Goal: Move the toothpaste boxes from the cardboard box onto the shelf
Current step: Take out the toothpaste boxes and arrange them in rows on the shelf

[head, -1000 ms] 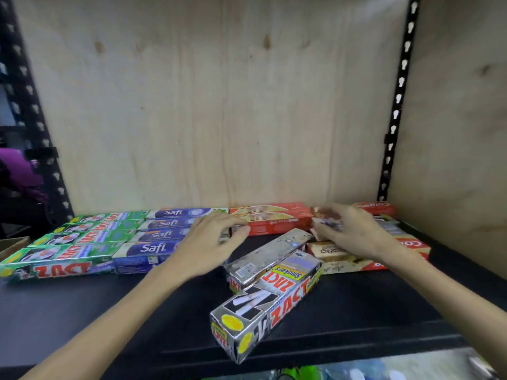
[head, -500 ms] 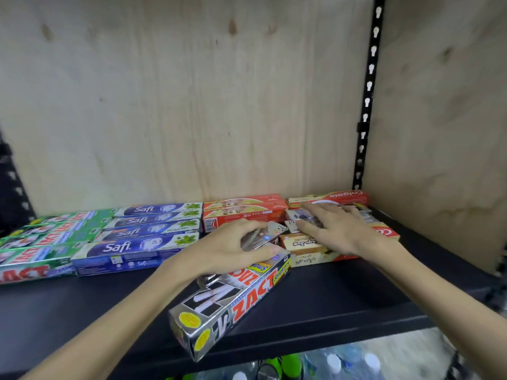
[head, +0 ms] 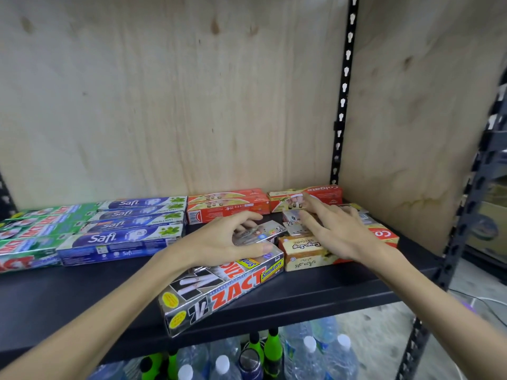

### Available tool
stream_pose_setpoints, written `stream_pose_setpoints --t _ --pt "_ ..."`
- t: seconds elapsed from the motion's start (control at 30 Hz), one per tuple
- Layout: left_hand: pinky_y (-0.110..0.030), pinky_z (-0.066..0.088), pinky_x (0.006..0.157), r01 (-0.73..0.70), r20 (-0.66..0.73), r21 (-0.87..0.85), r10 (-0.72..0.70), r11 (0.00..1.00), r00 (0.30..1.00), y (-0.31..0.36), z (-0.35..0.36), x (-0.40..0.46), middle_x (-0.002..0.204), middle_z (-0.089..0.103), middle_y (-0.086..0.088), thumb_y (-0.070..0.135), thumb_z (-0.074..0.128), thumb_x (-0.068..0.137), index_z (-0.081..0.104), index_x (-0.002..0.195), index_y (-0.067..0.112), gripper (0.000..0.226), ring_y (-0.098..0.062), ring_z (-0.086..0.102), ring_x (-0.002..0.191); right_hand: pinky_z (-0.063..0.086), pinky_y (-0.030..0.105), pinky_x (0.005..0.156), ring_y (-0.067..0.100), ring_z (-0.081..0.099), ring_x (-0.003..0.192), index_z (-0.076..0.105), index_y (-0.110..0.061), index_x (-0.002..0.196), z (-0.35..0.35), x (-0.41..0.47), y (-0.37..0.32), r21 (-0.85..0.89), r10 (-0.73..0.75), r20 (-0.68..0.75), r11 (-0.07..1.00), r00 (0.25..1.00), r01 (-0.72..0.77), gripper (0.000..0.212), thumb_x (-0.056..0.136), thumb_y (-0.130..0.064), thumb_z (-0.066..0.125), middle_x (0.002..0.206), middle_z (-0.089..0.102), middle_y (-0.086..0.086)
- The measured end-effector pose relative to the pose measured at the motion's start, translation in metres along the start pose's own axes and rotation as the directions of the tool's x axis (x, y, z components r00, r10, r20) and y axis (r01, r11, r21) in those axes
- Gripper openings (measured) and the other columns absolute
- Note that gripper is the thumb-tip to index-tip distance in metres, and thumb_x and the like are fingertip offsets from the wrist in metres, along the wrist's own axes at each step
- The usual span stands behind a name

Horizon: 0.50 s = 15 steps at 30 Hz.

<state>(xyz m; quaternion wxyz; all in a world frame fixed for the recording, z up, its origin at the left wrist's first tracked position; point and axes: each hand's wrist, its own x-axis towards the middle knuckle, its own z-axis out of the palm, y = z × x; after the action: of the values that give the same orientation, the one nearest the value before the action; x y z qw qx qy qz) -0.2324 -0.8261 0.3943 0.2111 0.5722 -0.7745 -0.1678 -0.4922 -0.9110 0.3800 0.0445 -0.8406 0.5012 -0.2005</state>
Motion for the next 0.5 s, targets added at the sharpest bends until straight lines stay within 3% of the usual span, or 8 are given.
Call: stream_pose_setpoints --t 0.3,0.5 --pt "-0.030 0.050 0.103 0.003 0.009 -0.033 -0.003 0.999 1.000 0.000 -0.001 0.004 0.131 0.057 0.026 0.084 0.067 0.065 0.038 0.147 0.040 0.097 0.005 0.057 0.118 0.017 0.052 0.120 0.022 0.037 0.144 0.016 -0.034 0.159 -0.006 -0.012 -0.003 -0.040 0.023 0.019 0.999 1.000 -0.023 0.076 0.094 -0.074 0.016 0.154 0.047 0.002" --pt "-0.027 0.049 0.103 -0.037 0.005 -0.076 0.037 0.996 0.999 0.003 0.001 0.013 0.130 0.060 0.024 0.070 0.076 0.071 0.038 0.147 0.040 0.090 0.008 0.057 0.117 0.017 0.049 0.119 0.021 0.035 0.144 0.016 -0.033 0.159 -0.006 -0.012 -0.003 -0.067 0.034 0.013 0.997 0.999 -0.033 0.077 0.094 -0.075 0.020 0.156 0.043 0.000"
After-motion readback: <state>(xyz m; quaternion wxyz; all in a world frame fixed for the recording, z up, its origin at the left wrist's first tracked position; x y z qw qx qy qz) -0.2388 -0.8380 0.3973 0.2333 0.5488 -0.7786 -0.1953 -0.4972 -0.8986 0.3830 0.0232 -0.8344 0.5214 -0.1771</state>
